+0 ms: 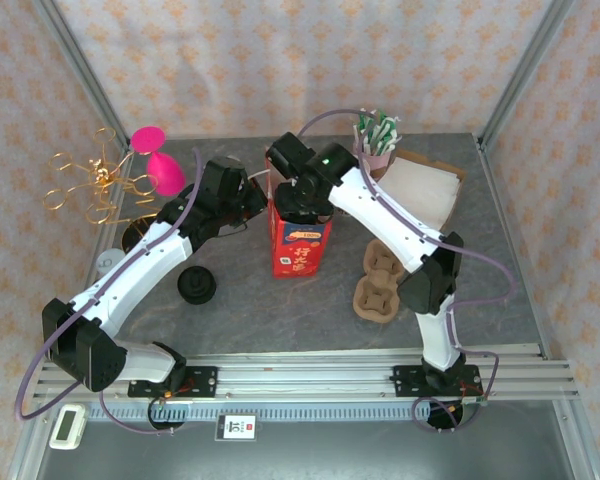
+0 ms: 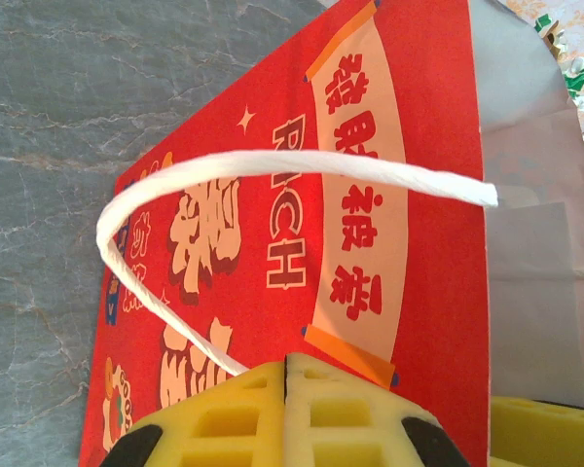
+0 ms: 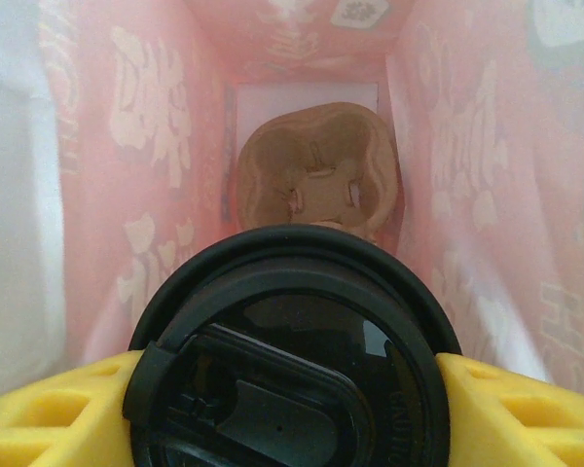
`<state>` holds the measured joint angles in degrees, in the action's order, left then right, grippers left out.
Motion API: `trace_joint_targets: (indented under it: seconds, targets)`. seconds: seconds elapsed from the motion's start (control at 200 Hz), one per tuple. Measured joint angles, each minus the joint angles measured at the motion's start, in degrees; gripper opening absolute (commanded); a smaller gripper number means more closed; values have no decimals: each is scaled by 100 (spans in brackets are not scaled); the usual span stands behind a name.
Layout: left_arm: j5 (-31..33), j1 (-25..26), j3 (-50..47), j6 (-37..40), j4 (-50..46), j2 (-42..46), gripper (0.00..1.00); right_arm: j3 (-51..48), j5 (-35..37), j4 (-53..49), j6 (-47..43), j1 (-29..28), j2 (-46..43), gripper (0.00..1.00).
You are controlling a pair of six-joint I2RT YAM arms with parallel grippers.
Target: Pack the takeout coffee
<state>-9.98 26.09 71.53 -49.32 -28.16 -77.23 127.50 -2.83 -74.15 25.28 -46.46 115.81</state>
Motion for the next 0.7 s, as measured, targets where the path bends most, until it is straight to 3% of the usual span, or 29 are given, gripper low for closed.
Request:
trace_joint_targets:
  seconds: [0.596,0.701]
  targets:
    - [39,0,-2,-2,-79,0,0,-734,116,387,-46,-42,98,67]
    - [37,0,0,-4,-76,0,10,-870,114,525,-50,-44,96,67]
